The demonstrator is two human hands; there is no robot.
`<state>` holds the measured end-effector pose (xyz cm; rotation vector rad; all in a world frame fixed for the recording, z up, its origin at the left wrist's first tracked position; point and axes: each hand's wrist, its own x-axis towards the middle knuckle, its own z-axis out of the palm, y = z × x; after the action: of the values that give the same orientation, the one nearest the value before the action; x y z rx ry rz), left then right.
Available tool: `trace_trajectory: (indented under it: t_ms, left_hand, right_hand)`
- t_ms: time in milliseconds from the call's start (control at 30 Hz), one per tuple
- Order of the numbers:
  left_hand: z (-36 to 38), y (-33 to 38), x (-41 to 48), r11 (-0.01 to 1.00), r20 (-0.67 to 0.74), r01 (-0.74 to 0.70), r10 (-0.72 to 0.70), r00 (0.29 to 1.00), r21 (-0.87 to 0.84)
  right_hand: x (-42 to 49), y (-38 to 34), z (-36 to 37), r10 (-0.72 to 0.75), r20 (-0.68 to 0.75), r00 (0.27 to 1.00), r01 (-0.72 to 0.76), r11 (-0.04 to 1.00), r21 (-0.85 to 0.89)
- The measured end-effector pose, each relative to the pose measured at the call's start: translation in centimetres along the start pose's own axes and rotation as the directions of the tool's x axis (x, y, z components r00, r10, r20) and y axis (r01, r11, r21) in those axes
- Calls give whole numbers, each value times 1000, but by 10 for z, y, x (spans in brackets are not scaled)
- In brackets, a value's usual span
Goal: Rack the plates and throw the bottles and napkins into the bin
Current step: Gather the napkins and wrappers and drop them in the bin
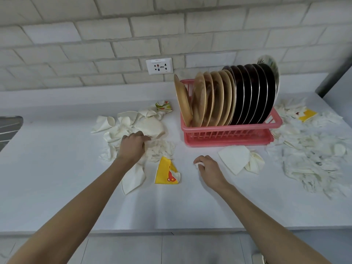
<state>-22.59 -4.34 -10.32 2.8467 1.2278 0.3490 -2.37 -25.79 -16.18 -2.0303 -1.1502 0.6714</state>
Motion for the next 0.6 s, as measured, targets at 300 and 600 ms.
trace_trajectory:
  t_ms: [300, 600]
  left_hand:
    - [-36, 5, -20, 759, -61, 209, -311, 949, -617]
    - [-39, -9, -55, 649, -23, 230, -357, 934, -725]
  right_hand:
    - [21, -36, 1, -19, 106, 994, 31, 993, -114]
    - [32, -71, 4, -94, 153, 984, 113, 987, -118]
